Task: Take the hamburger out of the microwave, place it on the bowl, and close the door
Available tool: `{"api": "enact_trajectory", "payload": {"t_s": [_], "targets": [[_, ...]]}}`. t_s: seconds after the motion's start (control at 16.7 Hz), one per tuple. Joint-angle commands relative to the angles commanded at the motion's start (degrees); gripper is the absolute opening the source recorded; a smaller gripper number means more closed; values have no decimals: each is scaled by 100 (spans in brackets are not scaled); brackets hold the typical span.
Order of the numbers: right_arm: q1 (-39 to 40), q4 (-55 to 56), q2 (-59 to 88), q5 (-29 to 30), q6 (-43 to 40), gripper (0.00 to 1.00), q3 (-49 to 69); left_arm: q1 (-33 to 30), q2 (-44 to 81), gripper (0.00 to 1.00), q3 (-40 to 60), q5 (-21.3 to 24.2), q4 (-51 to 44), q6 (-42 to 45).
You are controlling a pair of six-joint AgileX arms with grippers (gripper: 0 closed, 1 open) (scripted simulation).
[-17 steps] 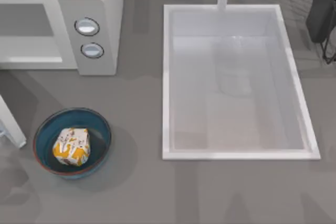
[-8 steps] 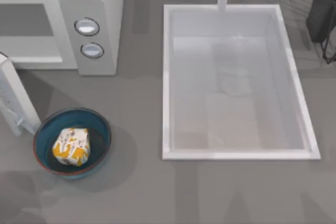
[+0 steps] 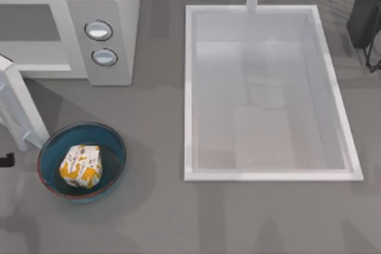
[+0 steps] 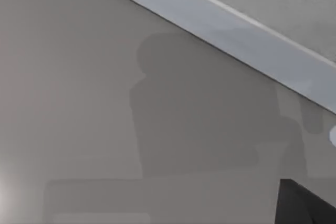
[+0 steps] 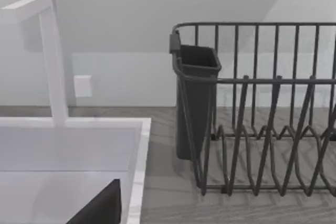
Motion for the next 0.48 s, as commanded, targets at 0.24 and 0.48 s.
{"api": "enact_trajectory", "payload": {"t_s": [0.24,0.48], "targets": [[0,0,0,0,0,100,0,-895,-407,0,-246,-644,43,-730],[0,0,0,0,0,100,0,-981,-458,0,-276,-722,48,-815]]}}
